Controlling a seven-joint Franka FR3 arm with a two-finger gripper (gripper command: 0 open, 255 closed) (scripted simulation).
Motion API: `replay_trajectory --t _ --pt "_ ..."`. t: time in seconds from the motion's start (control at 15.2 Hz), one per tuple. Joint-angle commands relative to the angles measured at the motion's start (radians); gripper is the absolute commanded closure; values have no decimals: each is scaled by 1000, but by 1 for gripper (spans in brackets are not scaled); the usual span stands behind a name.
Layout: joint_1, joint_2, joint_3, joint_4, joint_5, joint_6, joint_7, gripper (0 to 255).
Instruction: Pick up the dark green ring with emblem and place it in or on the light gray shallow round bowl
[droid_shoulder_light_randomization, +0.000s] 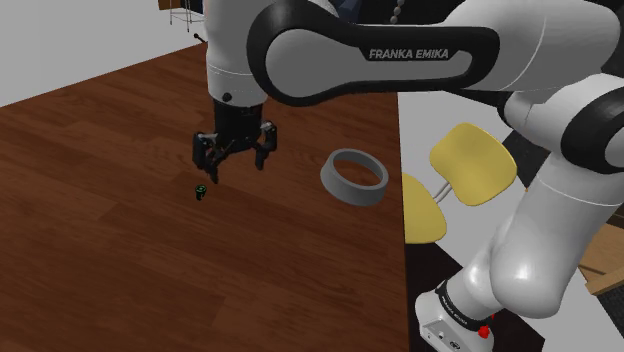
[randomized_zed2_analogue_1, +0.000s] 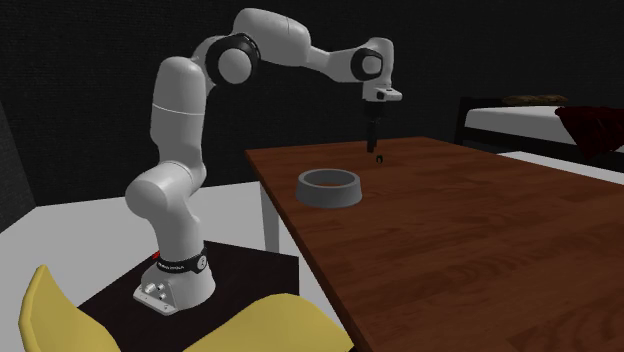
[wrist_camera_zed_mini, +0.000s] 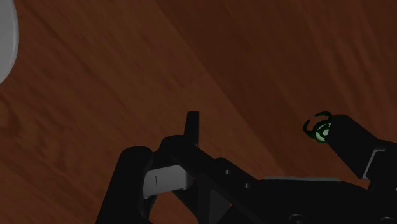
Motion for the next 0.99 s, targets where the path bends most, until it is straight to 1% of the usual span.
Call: replay_trajectory --t 0.0,0.2,0.26,0.73,0.92 --pt "48 104 1 120 -55 -31 40 0" --pt "137 249 -11 309 -123 -87 82 0" --pt "149 266 -14 333 -130 -95 85 0" --pt "129 260 -17 218 -130 11 92 0" --pt "129 260 -17 218 -130 11 92 0"
